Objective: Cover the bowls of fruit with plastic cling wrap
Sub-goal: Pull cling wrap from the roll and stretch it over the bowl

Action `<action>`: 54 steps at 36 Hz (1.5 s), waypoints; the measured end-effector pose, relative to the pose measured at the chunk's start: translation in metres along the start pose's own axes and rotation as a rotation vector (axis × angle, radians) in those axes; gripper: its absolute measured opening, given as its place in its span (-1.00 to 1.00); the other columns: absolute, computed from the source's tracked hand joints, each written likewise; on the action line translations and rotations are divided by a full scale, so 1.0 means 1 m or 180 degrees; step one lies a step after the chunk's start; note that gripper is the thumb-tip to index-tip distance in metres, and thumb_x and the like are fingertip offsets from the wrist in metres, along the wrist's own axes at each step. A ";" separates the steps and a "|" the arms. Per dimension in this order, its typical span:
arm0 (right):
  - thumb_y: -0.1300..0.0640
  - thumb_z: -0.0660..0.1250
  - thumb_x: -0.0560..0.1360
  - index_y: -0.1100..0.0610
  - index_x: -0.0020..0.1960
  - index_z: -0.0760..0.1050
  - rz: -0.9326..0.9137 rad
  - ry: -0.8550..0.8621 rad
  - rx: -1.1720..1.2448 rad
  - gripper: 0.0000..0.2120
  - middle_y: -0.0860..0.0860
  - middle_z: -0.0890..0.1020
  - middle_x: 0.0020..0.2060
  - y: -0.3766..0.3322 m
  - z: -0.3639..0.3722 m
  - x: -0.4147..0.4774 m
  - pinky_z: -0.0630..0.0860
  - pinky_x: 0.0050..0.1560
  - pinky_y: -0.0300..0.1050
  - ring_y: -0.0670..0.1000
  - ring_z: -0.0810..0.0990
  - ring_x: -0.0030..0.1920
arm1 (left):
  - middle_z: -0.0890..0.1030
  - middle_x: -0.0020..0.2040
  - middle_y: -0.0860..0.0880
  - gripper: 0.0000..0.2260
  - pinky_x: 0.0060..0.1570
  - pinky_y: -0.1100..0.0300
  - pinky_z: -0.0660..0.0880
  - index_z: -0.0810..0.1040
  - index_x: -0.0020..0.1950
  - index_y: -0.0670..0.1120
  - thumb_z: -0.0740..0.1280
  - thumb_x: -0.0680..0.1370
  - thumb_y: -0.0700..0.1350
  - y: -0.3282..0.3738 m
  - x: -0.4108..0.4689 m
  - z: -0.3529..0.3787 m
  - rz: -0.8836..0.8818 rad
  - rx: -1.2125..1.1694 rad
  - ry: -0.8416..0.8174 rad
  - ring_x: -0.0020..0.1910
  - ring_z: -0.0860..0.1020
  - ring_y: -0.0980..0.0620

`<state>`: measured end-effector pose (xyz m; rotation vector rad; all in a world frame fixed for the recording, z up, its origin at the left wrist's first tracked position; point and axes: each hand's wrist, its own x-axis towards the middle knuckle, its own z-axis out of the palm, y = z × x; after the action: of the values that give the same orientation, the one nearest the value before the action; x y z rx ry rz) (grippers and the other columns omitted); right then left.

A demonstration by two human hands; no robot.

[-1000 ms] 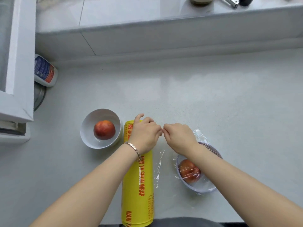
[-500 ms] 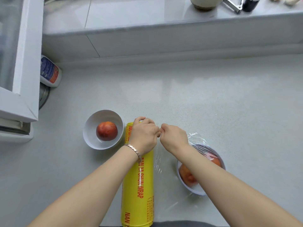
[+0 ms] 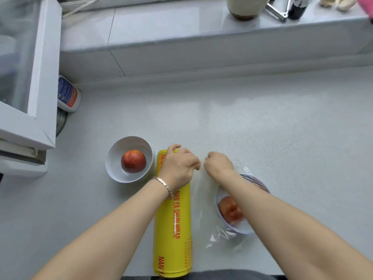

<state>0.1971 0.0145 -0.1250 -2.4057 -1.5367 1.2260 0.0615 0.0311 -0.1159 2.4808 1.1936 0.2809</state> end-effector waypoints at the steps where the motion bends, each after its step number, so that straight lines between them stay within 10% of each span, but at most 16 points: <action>1: 0.17 0.10 0.53 0.20 -0.03 0.48 0.0013 -0.0008 0.0096 -0.80 0.21 0.58 0.06 0.003 -0.002 0.003 0.39 0.01 -0.05 0.21 0.51 0.11 | 0.59 -0.37 0.09 -0.81 0.15 0.17 0.12 0.58 -0.34 -0.01 0.22 0.43 -0.13 0.003 0.000 0.001 0.0050 -0.0024 0.0063 -0.23 0.58 0.02; 6: 0.15 0.09 0.55 0.08 -0.38 0.34 -0.0440 -0.0352 0.0748 -0.67 0.02 0.51 -0.40 0.001 -0.018 0.006 0.36 -0.25 -0.12 0.05 0.50 -0.30 | 0.62 -0.24 0.01 -0.69 0.26 0.16 0.06 0.62 -0.18 -0.06 0.09 0.53 -0.05 0.006 0.006 0.003 -0.0131 -0.0056 -0.0027 -0.09 0.56 -0.02; 11: 0.04 0.09 0.58 0.17 -0.13 0.50 -0.0363 -0.0693 0.1689 -0.70 0.04 0.60 -0.36 0.007 -0.027 -0.010 0.38 -0.21 -0.19 0.00 0.55 -0.31 | 0.61 -0.26 -0.01 -0.73 0.09 0.14 0.24 0.60 -0.18 -0.10 0.13 0.50 -0.07 -0.007 -0.004 0.002 -0.0144 -0.0244 0.0556 -0.15 0.51 -0.03; 17: -0.12 0.33 0.45 0.17 0.21 0.47 -0.0577 -0.0716 0.0760 -0.54 0.06 0.61 -0.02 0.009 -0.013 -0.025 0.40 -0.01 -0.21 0.01 0.56 -0.01 | 0.35 0.30 -0.24 -0.33 0.32 -0.10 0.24 0.29 0.39 -0.19 0.37 0.41 0.13 0.004 -0.036 0.001 -0.1475 -0.0056 0.0504 0.32 0.28 -0.18; 22: -0.07 0.38 0.43 0.18 0.14 0.53 -0.0751 -0.0493 0.0608 -0.60 -0.12 0.42 -0.37 0.010 -0.006 -0.027 0.29 -0.34 -0.36 -0.06 0.44 -0.22 | 0.21 0.39 -0.20 -0.05 0.33 -0.04 0.22 0.08 0.48 -0.17 0.40 0.31 0.30 0.023 -0.052 -0.005 -0.2634 -0.0119 0.0288 0.37 0.18 -0.20; 33: 0.04 0.32 0.49 0.20 -0.18 0.54 -0.0814 -0.0264 0.0484 -0.78 -0.01 0.49 -0.36 0.016 -0.009 -0.037 0.29 -0.28 -0.15 0.00 0.42 -0.24 | 0.32 0.33 -0.24 0.06 0.19 -0.03 0.39 -0.20 0.52 0.00 0.42 0.29 0.30 0.032 -0.062 -0.007 -0.2892 -0.0620 -0.0167 0.25 0.40 -0.24; 44: 0.00 0.21 0.54 0.09 -0.09 0.54 -0.0695 -0.0040 0.0298 -0.80 -0.03 0.69 -0.20 0.015 0.003 -0.039 0.42 -0.08 -0.10 0.00 0.56 -0.10 | 0.37 0.36 -0.03 -0.15 0.12 0.17 0.38 0.12 0.45 -0.02 0.55 0.31 -0.06 0.020 -0.075 -0.010 -0.3101 -0.2700 0.0332 0.12 0.41 0.06; 54: 0.04 0.28 0.52 0.11 -0.14 0.57 -0.0806 -0.0244 0.0619 -0.82 -0.10 0.55 -0.46 0.009 0.006 -0.035 0.34 -0.32 -0.21 -0.17 0.44 -0.43 | 0.22 0.36 -0.23 -0.20 0.25 0.08 0.30 -0.04 0.51 -0.13 0.38 0.45 0.01 0.018 -0.058 -0.014 -0.3326 -0.1955 -0.0252 0.28 0.35 -0.17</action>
<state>0.1935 -0.0192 -0.1122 -1.9974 -1.5984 1.3552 0.0333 -0.0216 -0.0972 1.1392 1.8235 0.1961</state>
